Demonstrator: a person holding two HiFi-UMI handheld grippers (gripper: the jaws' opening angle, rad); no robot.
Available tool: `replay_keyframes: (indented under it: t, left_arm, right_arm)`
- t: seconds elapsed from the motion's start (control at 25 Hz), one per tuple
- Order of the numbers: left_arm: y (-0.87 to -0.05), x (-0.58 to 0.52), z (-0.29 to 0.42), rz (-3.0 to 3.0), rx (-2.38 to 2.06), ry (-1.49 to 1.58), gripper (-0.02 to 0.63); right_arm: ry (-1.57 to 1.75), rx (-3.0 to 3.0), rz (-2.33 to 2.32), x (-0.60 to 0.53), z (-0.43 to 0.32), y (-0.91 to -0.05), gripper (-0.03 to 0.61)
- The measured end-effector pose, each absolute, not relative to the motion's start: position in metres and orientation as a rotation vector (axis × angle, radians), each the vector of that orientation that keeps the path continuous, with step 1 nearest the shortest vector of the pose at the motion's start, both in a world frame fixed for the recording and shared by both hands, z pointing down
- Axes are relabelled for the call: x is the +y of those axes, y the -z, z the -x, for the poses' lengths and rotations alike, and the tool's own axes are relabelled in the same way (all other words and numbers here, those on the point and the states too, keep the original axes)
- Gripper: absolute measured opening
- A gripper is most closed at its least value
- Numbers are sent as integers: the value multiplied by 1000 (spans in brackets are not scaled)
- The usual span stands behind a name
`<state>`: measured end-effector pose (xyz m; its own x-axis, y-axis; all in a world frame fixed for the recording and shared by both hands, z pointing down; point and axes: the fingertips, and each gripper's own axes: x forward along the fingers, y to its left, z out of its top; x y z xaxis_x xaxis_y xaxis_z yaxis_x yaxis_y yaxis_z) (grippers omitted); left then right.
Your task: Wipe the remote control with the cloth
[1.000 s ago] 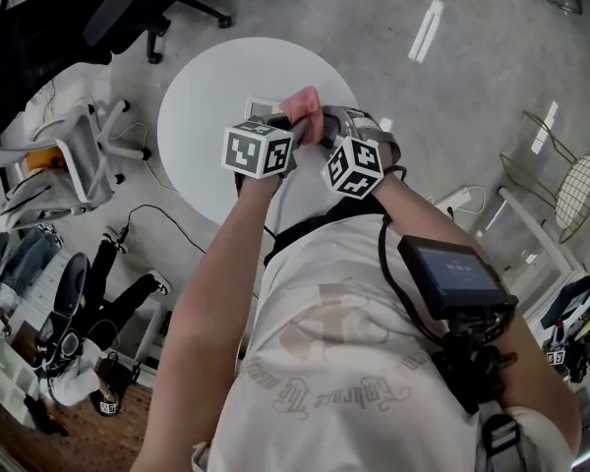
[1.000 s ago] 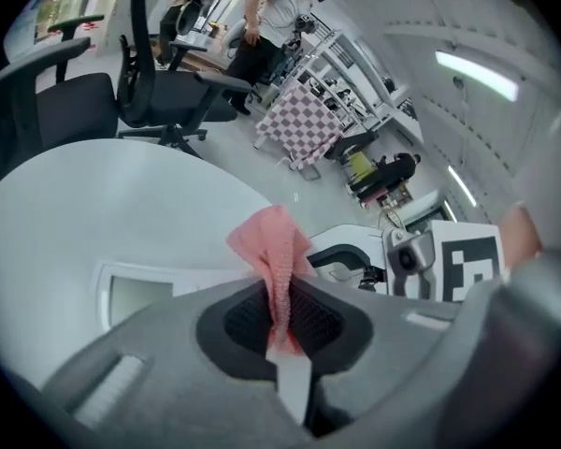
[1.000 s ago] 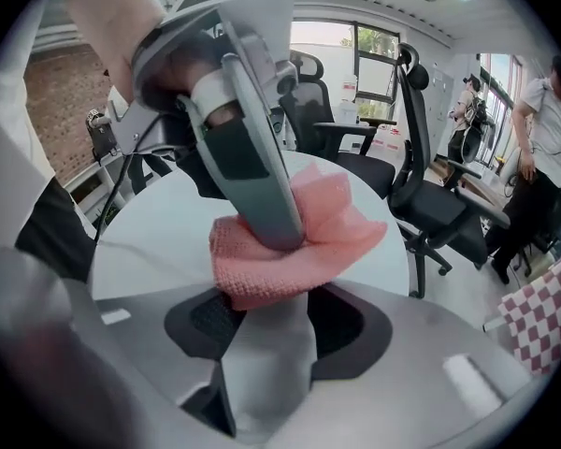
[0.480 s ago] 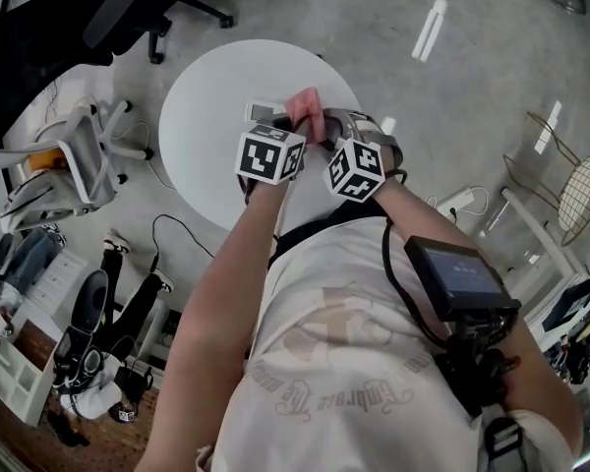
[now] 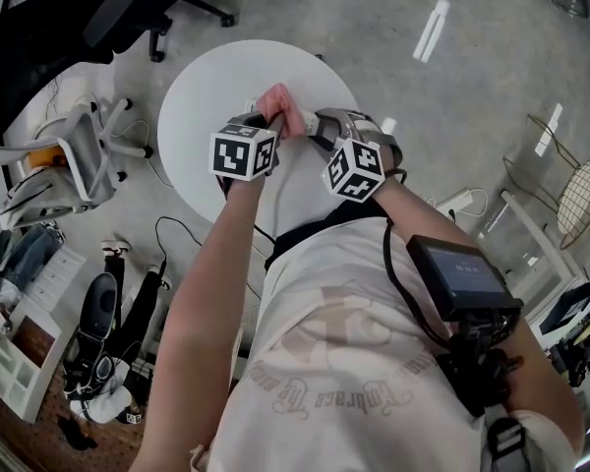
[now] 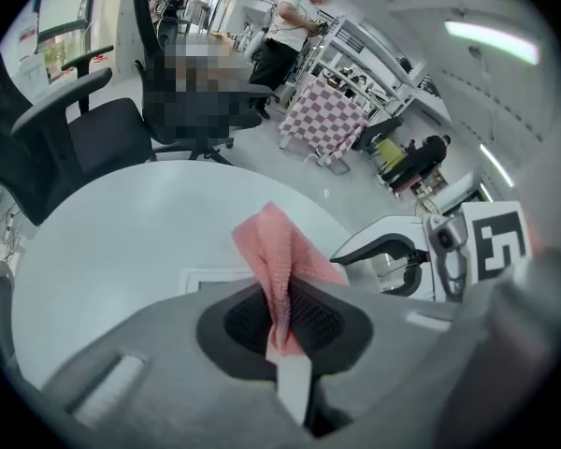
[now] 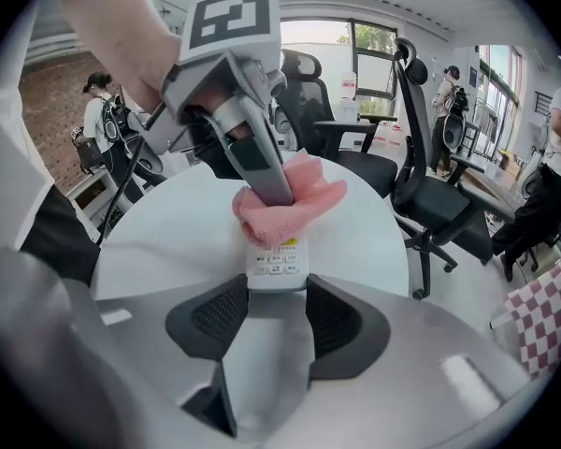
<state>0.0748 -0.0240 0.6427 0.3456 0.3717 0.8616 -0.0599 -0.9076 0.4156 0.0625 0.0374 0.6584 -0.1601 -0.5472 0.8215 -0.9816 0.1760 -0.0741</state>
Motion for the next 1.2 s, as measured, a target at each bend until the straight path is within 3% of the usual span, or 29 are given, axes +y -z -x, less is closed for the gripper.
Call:
replay_keyframes:
  t: [0.6, 1.2]
  left_arm:
    - [-651, -121, -43, -2278, 40, -1707, 18]
    - [-640, -35, -68, -2289, 422, -1655, 18]
  right_arm:
    - [-862, -1808, -1436, 36, -61, -656, 204]
    - [-862, -1799, -1432, 35, -65, -656, 204]
